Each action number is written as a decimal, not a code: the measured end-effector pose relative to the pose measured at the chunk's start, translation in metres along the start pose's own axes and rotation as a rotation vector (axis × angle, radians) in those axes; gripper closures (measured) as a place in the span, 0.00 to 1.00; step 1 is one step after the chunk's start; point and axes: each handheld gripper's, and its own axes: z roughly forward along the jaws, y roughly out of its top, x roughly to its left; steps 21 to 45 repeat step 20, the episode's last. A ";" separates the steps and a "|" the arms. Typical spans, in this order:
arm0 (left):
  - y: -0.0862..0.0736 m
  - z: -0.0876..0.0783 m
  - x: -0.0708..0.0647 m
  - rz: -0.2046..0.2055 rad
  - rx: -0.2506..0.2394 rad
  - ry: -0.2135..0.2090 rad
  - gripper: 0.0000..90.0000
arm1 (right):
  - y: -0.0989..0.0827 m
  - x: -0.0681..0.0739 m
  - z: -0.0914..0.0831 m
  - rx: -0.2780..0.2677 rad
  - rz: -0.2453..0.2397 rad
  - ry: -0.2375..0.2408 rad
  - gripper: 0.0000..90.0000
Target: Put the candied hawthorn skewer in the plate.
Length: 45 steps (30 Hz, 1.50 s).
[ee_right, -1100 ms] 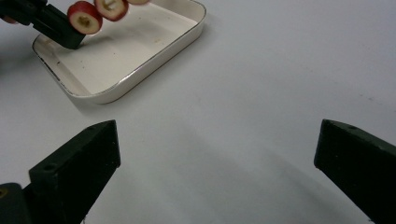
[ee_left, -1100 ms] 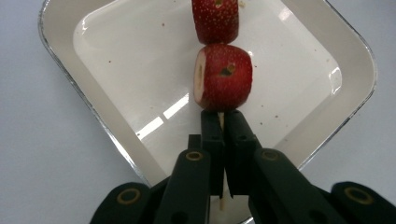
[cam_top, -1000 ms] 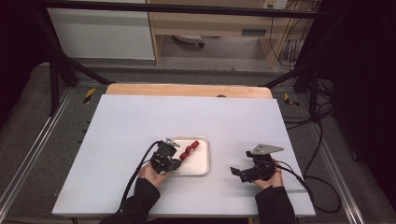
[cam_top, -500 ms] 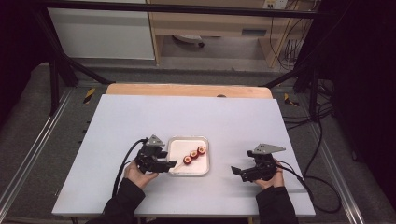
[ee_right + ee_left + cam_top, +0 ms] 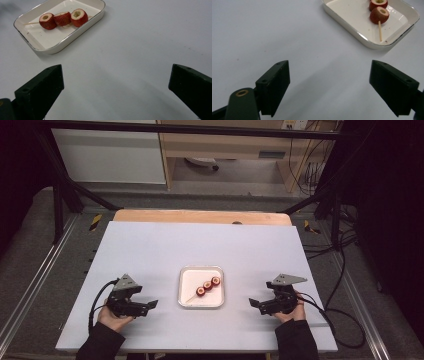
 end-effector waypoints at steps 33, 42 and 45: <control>-0.034 -0.010 0.022 -0.034 -0.019 0.007 0.17 | -0.008 -0.002 0.002 0.019 0.001 0.001 0.01; -0.034 -0.010 0.022 -0.034 -0.019 0.007 0.17 | -0.008 -0.002 0.002 0.019 0.001 0.001 0.01; -0.034 -0.010 0.022 -0.034 -0.019 0.007 0.17 | -0.008 -0.002 0.002 0.019 0.001 0.001 0.01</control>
